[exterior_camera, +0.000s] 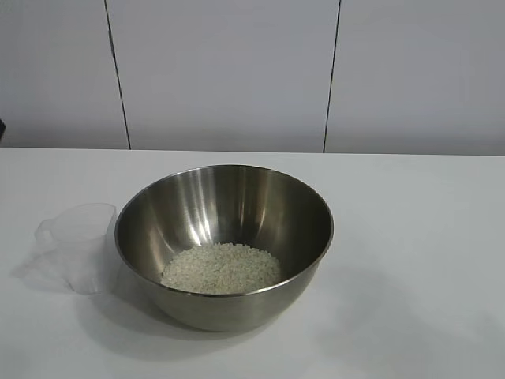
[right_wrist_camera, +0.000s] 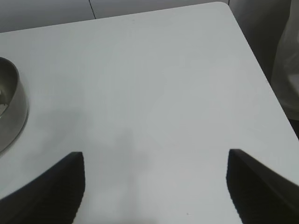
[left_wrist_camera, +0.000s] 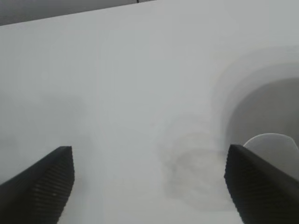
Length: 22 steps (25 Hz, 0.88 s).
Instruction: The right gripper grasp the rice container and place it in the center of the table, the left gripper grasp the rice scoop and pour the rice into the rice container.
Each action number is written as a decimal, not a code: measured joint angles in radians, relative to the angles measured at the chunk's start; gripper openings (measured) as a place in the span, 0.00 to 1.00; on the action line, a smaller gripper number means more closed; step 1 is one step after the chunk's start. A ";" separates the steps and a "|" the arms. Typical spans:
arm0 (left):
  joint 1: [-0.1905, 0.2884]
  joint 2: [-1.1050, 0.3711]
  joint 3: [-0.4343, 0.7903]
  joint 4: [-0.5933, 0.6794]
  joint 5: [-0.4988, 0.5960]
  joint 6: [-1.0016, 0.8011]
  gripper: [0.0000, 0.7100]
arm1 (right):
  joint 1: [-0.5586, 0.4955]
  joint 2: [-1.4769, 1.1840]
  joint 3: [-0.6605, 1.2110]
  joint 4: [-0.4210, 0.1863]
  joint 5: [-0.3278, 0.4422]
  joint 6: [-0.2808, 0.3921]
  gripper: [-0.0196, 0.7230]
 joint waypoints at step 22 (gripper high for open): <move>0.574 -0.116 -0.491 -0.303 0.469 0.255 0.89 | 0.000 0.000 0.000 0.000 0.000 0.000 0.79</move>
